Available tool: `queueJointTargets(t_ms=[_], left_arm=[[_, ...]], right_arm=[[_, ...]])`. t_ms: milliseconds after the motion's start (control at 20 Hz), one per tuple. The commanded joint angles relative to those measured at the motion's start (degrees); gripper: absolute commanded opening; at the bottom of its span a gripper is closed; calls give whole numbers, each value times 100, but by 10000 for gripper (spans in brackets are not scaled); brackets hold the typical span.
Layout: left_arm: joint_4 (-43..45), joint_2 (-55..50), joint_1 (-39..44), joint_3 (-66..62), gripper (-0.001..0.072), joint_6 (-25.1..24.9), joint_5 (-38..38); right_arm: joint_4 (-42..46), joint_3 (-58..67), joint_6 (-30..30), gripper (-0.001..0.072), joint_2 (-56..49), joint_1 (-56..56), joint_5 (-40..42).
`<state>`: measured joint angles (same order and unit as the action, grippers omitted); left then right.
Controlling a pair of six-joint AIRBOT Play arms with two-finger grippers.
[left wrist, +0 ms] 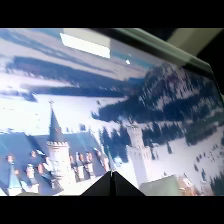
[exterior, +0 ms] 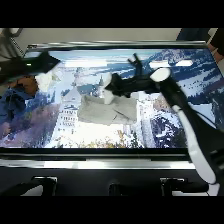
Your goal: Fold the shirts.
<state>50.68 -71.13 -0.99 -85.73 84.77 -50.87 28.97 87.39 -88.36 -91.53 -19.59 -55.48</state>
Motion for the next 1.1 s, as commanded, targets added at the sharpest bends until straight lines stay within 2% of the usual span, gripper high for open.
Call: queueJointTargets(t_ms=[0, 200, 250, 300, 350, 450, 550, 650, 800, 850, 900, 1050], left_arm=[[295, 643, -608, 2, 21, 70, -391], [295, 686, -516, 50, 21, 52, -632], [293, 684, -472, 101, 21, 28, -627], [295, 684, -422, 160, 21, -20, -625], [295, 684, -387, 229, 21, -37, -621], [295, 684, -358, 330, 21, -37, -623], [299, 688, -367, 350, 21, -103, -636], [332, 688, -369, 350, 21, -208, -612], [378, 688, -369, 350, 21, -251, -619], [407, 688, -369, 352, 21, -258, -621], [404, 686, -367, 352, 21, -385, -614], [402, 688, -367, 352, 21, -472, -629]], right_arm=[[-1134, 7, 483, 52, -997, -844, 1067], [-1309, 7, 428, 56, -1464, -1172, 1554], [-1438, 7, 444, 189, -1510, -1200, 1556], [-1504, 7, 496, 543, -1523, -1202, 1550], [-1495, 7, 577, 675, -1504, -1193, 1510], [-1432, 7, 675, 679, -1373, -962, 1169], [-938, 7, 632, 677, -1093, -503, 415], [332, 7, 76, 677, -695, 120, -369], [3187, 2, -1178, 659, -308, 1058, -1683], [3838, -37, -1523, 659, -341, 1276, -2096], [3910, -136, -1565, 659, -426, 1414, -2293], [3051, -302, -1311, 678, -855, 1401, -2260]])
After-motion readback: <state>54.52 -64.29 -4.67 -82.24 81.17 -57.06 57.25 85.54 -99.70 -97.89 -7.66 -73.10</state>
